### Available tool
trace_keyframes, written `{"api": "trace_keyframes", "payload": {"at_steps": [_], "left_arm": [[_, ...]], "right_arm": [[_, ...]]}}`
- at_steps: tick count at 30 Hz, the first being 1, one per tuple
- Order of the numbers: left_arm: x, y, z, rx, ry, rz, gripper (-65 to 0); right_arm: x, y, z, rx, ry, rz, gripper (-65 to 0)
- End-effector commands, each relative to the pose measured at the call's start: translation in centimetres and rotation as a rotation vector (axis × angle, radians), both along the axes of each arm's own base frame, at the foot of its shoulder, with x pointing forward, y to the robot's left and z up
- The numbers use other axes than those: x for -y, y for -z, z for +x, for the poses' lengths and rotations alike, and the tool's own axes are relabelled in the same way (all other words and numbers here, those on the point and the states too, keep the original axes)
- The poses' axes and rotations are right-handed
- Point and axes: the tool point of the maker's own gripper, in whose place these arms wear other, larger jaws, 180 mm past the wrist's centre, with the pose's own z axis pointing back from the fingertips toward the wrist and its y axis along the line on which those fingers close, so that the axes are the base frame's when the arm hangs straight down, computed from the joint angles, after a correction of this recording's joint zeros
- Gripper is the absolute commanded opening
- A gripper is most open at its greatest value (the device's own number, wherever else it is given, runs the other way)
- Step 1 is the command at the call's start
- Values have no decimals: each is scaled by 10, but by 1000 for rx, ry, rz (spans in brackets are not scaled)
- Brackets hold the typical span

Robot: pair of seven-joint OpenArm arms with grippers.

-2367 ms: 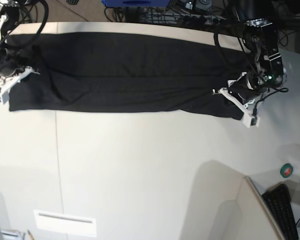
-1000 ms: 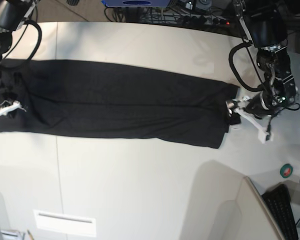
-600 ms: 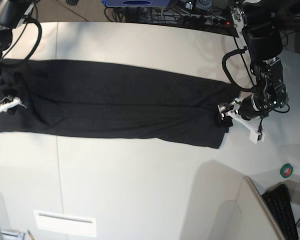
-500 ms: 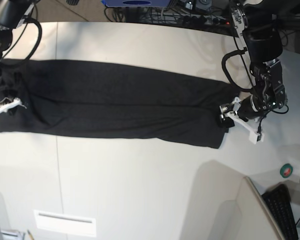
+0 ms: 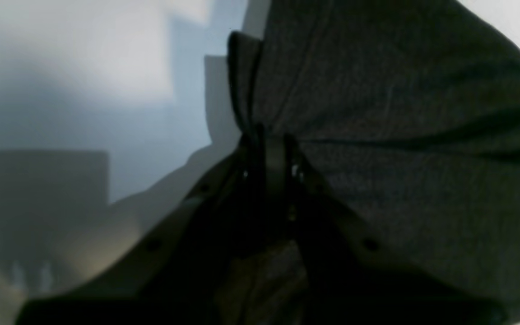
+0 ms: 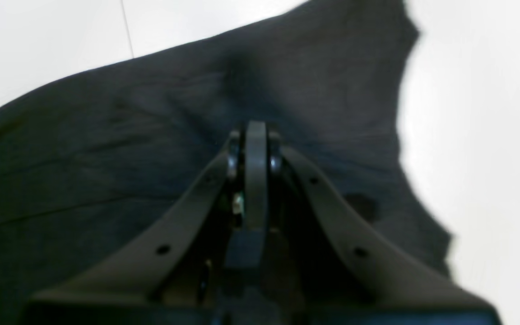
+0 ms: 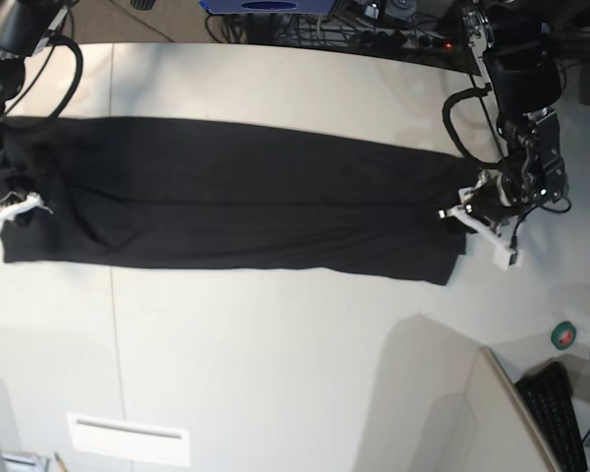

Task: Layout the t-shirt on the table in an organized manner, then fold the t-shirt properly
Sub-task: 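Grasp the strip ends with both grippers and pull it straight, then fold the strip end held by the left gripper toward the right gripper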

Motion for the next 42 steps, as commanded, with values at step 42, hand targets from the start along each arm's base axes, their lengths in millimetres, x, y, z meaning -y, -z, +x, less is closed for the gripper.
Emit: {"api": "trace_keyframes", "payload": {"at_steps": [42], "left_arm": [[250, -70, -14, 114, 555, -18, -650]], "right_arm": [[9, -18, 14, 62, 1, -29, -650]]}}
